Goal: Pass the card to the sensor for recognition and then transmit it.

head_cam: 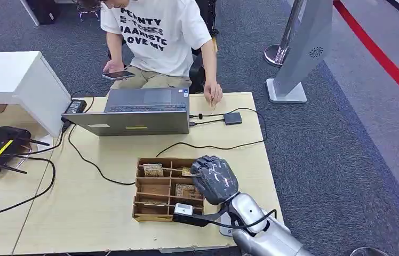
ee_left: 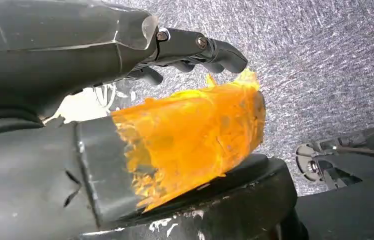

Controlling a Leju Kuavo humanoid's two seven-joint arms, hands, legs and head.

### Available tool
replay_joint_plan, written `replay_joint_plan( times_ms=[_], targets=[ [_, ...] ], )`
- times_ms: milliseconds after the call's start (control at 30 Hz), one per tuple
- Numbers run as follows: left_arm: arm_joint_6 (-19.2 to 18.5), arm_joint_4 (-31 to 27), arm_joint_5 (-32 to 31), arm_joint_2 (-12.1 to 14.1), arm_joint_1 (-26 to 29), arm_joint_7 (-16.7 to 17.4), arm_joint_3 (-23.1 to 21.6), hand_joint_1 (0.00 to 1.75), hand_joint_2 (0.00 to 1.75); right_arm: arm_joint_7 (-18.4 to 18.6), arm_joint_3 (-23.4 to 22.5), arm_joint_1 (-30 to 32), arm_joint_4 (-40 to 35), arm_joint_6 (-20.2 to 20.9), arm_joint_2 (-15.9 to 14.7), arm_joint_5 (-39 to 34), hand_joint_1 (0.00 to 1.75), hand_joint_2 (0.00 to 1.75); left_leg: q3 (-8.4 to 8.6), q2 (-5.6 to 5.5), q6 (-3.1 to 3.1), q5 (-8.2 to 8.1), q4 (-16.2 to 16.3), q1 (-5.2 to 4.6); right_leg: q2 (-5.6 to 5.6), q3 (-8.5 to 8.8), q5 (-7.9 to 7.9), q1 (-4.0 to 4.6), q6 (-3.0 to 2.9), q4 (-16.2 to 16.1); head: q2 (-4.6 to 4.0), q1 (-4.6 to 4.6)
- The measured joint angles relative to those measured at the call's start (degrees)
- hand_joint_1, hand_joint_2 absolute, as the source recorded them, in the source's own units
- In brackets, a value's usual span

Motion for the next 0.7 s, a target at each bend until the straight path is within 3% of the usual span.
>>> replay_joint_plan(
  times_ms=[400,567,600,700],
  targets=[
    [0.0,0.0,0.1,0.0,0.0,-0.1,0.0,0.00,0.00,-0.3,0.1,0.0,0.1,0.2,0.4,-0.1,1.55,1.75,0.01,0.00,0.00,0.00,0.0,0.00,0.00,0.00,0.00,0.00,0.00,0.0,0.00,0.00],
    [0.0,0.0,0.2,0.0,0.0,-0.3,0.0,0.00,0.00,-0.5,0.1,0.0,0.1,0.2,0.4,-0.8,1.66,1.75,0.01,0.00,0.00,0.00,0.0,0.00,0.00,0.00,0.00,0.00,0.00,0.0,0.00,-0.02],
    [0.0,0.0,0.2,0.0,0.0,-0.4,0.0,0.00,0.00,-0.5,0.1,0.0,0.1,0.1,0.4,-1.1,1.75,1.75,0.00,0.00,0.00,0.00,0.0,0.00,0.00,0.00,0.00,0.00,0.00,0.0,0.00,-0.02],
    [0.0,0.0,0.4,0.0,0.0,-0.5,0.0,0.00,0.00,-1.2,0.1,0.3,0.1,-0.3,0.4,-2.8,1.75,1.75,0.01,0.00,0.00,0.00,0.0,0.00,0.00,0.01,0.00,0.00,0.00,0.0,0.00,0.00]
  ],
)
